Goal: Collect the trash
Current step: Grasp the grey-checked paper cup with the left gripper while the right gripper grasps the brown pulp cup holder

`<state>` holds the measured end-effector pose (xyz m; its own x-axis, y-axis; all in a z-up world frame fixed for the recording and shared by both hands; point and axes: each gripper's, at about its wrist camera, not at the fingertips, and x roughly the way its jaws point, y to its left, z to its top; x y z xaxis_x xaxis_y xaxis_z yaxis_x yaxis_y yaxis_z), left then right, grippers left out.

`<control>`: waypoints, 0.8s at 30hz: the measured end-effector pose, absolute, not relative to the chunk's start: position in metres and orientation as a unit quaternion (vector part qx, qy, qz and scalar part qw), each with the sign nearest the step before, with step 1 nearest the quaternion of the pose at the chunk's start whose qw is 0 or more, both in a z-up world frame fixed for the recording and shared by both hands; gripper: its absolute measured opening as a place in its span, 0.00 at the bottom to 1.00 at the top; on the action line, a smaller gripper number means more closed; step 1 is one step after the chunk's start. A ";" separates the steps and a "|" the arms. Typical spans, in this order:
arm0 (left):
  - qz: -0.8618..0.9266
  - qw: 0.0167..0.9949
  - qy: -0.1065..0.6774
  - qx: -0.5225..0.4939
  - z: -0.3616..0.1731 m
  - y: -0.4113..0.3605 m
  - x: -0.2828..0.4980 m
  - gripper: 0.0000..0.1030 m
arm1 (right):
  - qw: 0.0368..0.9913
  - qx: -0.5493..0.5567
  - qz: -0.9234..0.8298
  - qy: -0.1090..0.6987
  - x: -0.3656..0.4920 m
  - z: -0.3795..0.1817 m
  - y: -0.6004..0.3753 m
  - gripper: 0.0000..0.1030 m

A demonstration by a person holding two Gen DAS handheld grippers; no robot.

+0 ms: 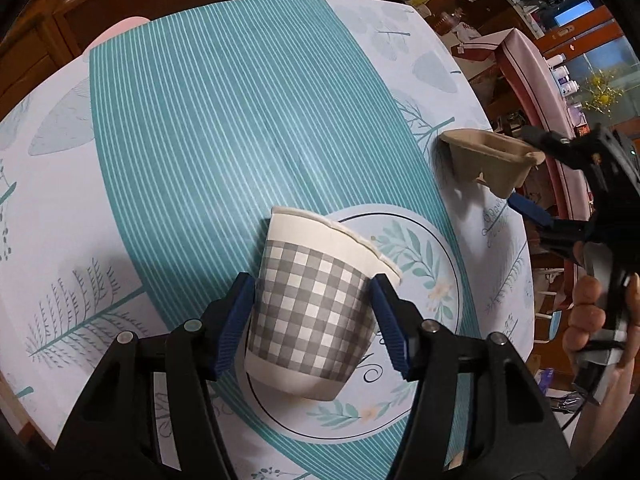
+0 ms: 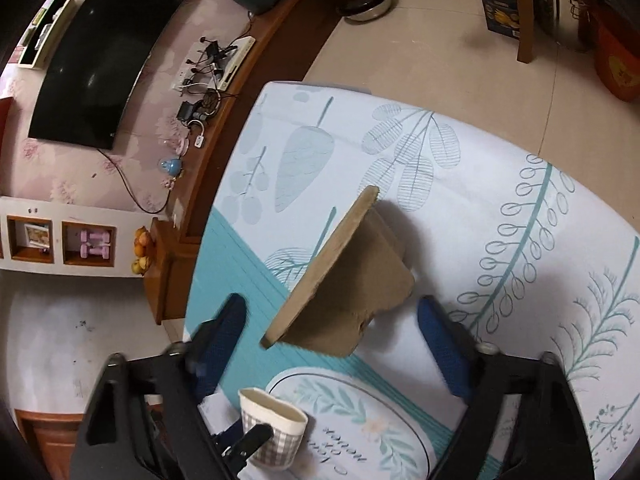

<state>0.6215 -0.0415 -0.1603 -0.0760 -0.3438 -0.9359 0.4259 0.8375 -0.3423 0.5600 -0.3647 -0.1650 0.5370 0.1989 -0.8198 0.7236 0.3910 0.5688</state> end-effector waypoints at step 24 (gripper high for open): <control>-0.303 0.669 0.678 0.026 -0.163 -0.082 0.548 0.37 | 0.751 0.415 -0.138 0.495 0.480 -0.176 -0.317 0.12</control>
<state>0.5480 -0.0825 -0.1629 -0.1041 -0.3699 -0.9232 0.4414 0.8146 -0.3762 0.4797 -0.3170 -0.1760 0.4721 0.2028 -0.8579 0.6177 0.6182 0.4861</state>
